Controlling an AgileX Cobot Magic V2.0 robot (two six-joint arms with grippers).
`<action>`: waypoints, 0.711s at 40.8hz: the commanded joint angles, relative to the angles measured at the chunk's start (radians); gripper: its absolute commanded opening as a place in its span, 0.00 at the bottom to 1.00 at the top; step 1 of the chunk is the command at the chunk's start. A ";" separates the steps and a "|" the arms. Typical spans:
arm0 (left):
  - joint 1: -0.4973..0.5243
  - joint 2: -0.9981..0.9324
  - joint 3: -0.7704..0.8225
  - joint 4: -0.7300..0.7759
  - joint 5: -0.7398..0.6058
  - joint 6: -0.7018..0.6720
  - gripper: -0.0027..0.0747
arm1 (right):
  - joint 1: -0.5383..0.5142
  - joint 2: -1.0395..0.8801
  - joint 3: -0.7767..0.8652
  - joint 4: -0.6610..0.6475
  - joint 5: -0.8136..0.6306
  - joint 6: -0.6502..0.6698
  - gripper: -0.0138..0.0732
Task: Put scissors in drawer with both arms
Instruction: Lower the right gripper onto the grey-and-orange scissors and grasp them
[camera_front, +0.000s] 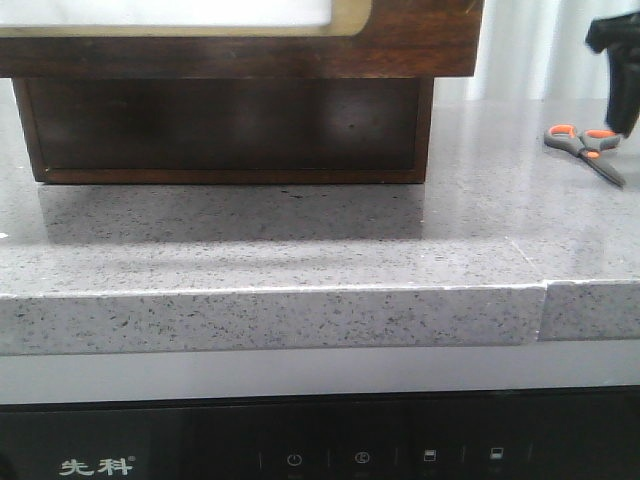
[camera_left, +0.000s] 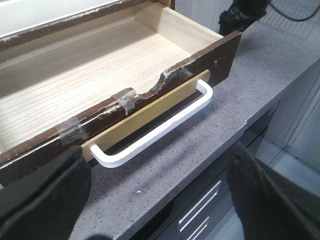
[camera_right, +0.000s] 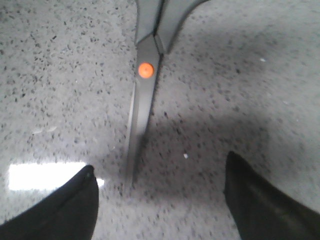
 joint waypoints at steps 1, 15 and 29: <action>-0.007 0.011 -0.033 -0.004 -0.086 -0.014 0.74 | -0.008 0.017 -0.098 0.030 0.011 -0.030 0.79; -0.007 0.011 -0.033 -0.004 -0.086 -0.014 0.74 | -0.008 0.163 -0.261 0.062 0.063 -0.055 0.69; -0.007 0.011 -0.033 -0.004 -0.086 -0.014 0.74 | -0.008 0.241 -0.362 0.062 0.115 -0.056 0.63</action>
